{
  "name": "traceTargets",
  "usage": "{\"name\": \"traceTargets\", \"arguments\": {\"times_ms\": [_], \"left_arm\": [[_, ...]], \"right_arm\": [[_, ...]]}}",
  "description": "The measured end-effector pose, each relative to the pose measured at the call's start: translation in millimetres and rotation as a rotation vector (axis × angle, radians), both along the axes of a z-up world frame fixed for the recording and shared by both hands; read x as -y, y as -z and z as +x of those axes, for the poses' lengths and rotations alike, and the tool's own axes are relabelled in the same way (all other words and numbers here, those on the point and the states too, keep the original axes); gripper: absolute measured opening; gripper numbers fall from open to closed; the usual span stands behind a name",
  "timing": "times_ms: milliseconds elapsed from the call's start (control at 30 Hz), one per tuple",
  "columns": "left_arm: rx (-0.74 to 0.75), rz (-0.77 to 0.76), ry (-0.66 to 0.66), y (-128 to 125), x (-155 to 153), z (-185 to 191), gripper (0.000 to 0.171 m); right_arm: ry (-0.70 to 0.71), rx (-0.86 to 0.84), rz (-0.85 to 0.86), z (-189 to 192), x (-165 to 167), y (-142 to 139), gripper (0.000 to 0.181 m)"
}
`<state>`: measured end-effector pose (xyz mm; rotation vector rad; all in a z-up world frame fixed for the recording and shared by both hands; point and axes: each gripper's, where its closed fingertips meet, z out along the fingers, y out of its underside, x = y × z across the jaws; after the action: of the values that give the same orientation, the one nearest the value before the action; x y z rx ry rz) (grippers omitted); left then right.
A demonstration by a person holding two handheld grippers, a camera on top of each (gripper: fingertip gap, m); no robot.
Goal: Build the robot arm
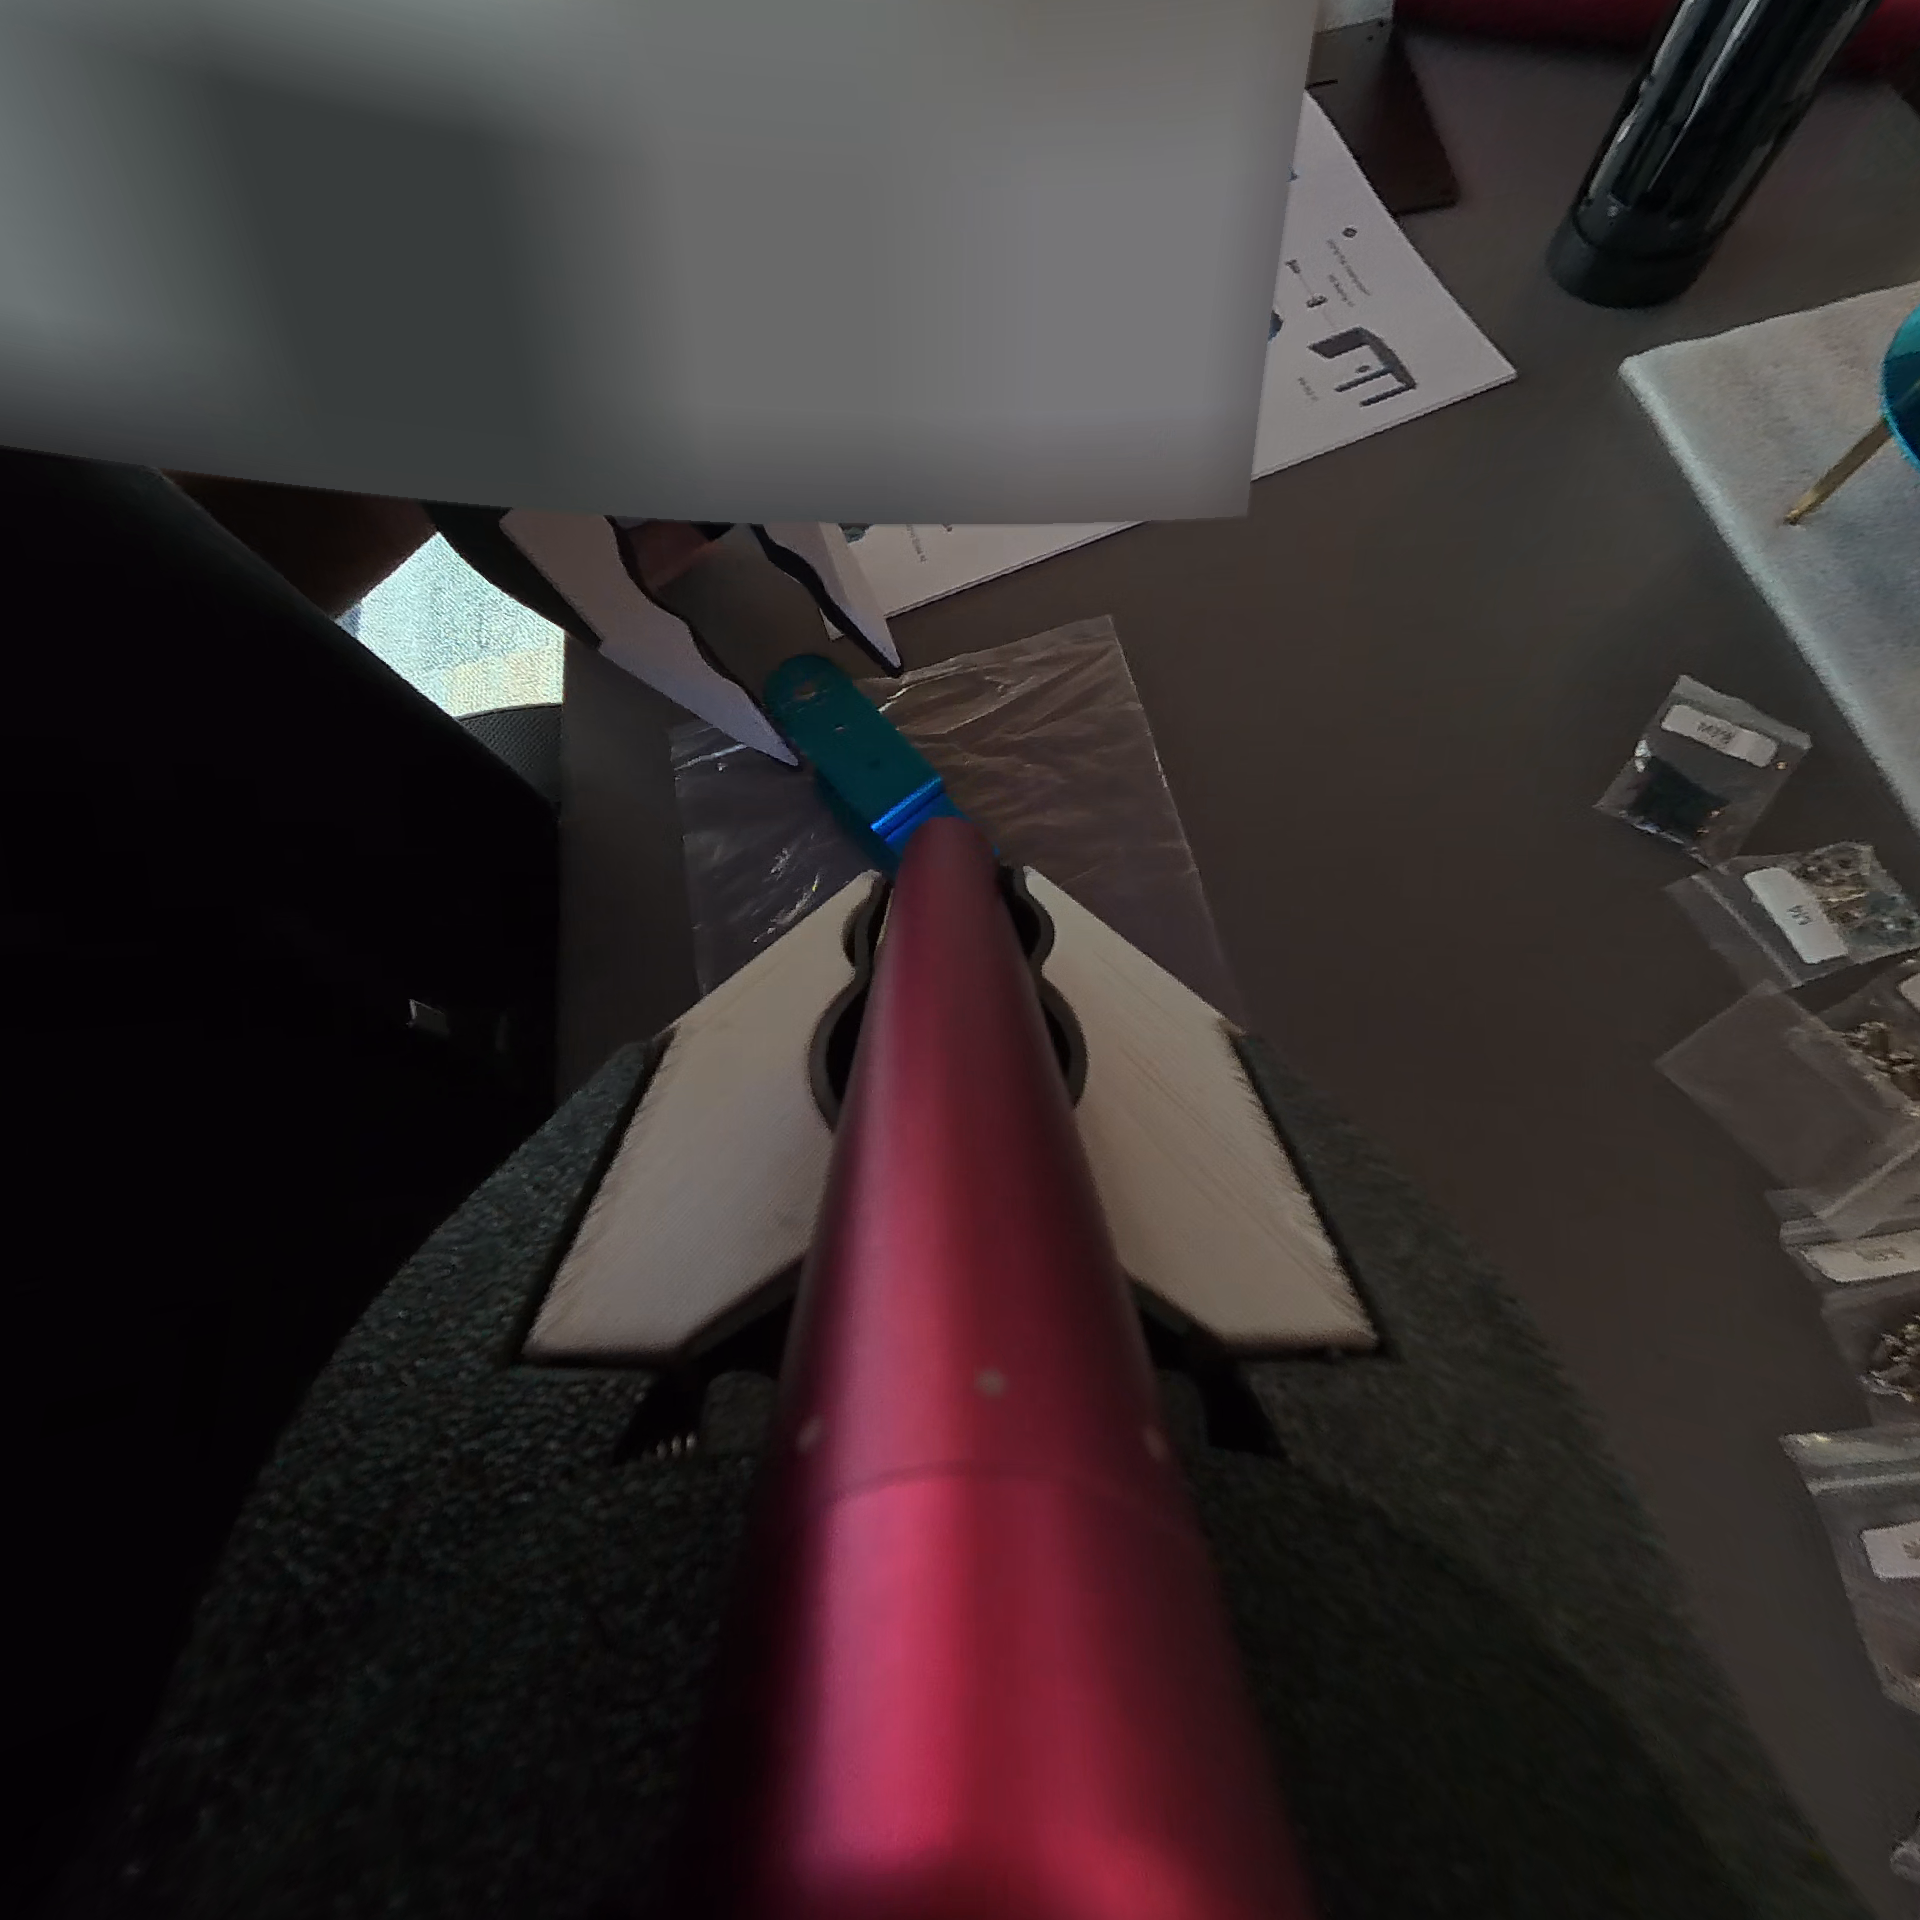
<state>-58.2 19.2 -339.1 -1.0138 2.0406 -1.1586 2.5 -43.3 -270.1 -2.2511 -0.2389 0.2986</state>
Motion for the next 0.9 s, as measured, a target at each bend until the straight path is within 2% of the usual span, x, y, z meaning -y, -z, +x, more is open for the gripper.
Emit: {"name": "traceTargets", "arguments": {"times_ms": [267,900], "left_arm": [[-0.006,-0.026,0.061,-1.5,2.7,-4.9,0.026],[0.008,-0.013,0.059,-1.4,2.8,-5.4,0.025]], "right_arm": [[-0.017,0.003,-0.027,-4.8,-10.1,12.9,0.022],[-0.044,0.062,-0.063,-7.1,-15.3,15.3,0.022]]}}
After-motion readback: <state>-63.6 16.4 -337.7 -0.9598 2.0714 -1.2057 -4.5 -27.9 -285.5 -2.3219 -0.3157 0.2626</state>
